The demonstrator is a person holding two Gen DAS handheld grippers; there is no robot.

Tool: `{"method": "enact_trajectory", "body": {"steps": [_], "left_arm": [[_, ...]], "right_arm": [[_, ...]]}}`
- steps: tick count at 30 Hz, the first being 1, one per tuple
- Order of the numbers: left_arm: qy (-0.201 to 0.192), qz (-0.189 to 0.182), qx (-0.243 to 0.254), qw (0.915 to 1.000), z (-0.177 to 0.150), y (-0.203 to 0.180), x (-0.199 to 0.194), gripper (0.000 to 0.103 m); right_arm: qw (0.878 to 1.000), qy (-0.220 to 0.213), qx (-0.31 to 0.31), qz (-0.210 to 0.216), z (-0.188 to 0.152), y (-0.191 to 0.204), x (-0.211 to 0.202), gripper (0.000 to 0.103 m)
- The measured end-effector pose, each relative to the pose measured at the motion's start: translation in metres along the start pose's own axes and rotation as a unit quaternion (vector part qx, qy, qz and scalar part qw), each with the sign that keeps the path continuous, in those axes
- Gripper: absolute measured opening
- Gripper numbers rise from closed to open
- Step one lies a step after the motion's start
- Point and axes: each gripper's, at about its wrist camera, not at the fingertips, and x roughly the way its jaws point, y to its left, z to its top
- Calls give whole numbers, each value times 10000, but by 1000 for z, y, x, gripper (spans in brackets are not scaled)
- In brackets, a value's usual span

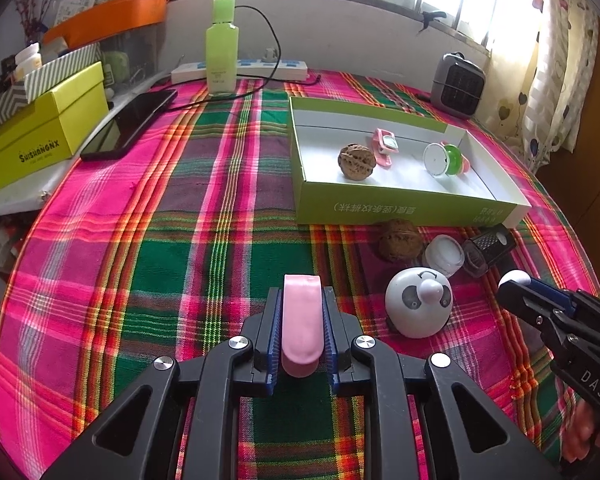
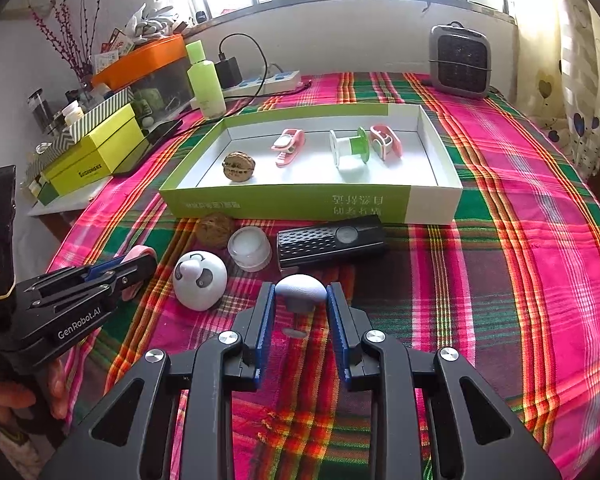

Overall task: Organize objects
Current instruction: 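Lift the pink clip with the left tool while the right tool carries the knob toward the tray, then lower the pink clip into the tray with the left tool while the right tool sets the knob down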

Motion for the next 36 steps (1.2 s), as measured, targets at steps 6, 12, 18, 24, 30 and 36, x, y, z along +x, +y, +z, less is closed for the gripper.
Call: {"method": "enact_trajectory", "body": {"steps": [6,12,18,24,30,36], "left_arm": [[-106,-8,48,9999,1,-6,-6,16],[-316,-42,138,9994,6,-13,-17,16],[-443,-129,189,9988,13,-18,-26,16],[-502,-194,241,9983,20,-22,-29,16],[-495,-301,206,9981,31,-26,-25,16],[-354,-458,175,9982,44,-31,-12,16]], "right_arm": [[10000,-34,-14,39,-1,1,-2,27],[9999,-134,-33,67,2,1,-8,27],[9997,-208,-87,134,8,2,-13,27],[9990,-339,-191,199,18,5,-18,27],[9985,-466,-222,206,32,0,-20,27],[9984,-471,-231,228,52,-9,-12,27]]}}
